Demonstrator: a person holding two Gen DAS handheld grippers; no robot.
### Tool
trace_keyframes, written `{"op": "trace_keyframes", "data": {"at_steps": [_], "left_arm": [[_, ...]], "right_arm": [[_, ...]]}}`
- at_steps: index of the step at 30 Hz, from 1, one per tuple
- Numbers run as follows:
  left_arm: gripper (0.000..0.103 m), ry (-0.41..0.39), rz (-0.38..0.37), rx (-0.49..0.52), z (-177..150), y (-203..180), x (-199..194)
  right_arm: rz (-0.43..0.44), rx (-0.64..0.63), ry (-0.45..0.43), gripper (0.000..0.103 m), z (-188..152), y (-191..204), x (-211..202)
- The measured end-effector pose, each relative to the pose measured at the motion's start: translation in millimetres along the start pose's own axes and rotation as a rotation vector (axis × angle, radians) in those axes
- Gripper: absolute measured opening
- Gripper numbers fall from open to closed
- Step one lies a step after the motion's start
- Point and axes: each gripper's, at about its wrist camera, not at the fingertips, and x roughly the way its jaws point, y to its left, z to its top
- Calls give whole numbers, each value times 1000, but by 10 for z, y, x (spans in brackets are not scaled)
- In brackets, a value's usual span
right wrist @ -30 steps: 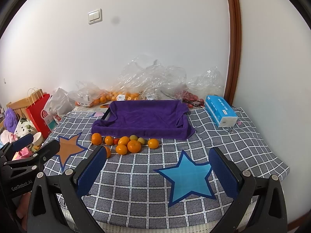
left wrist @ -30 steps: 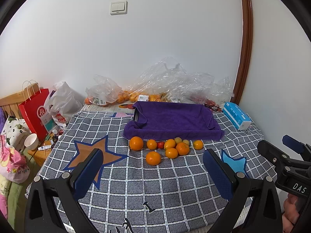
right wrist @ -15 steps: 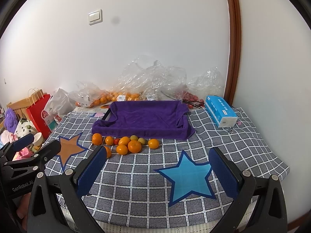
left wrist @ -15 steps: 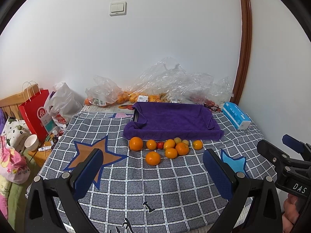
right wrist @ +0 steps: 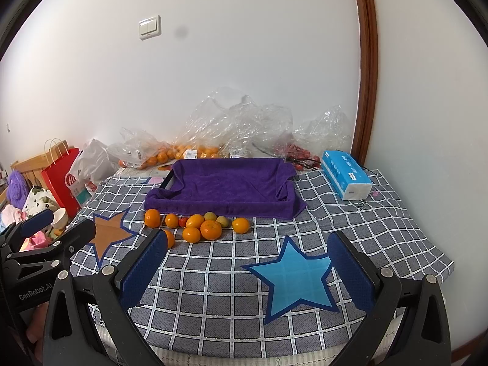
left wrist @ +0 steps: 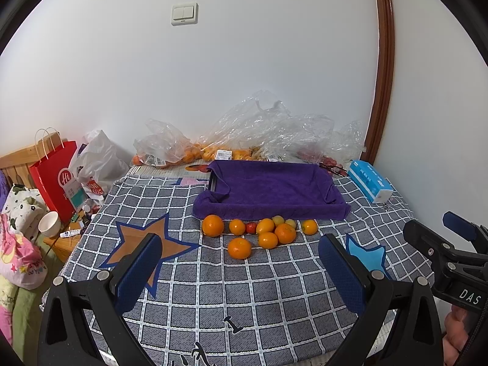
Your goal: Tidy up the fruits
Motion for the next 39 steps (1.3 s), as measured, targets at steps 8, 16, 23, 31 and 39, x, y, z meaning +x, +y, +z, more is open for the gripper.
{"op": "trace_keyframes", "data": {"at_steps": [8,16,23,31,39], "left_arm": [[103,-1,-3,13,32,-64,8],[103,20,-6,-2,85,11,188],[103,38,26,2,116,110,437],[103,86,47,-21,142,333,873],[99,193,54,-28,37,536,1392]], "right_arm": [[6,-5,-5,103,19,-4,8],[-20,0,4,103,78,-17,213],[-21,7,-4,103,49,-46,463],[4,5,56,103,23,-62,1032],[9,15,153,94,-48,-92,1647]]}}
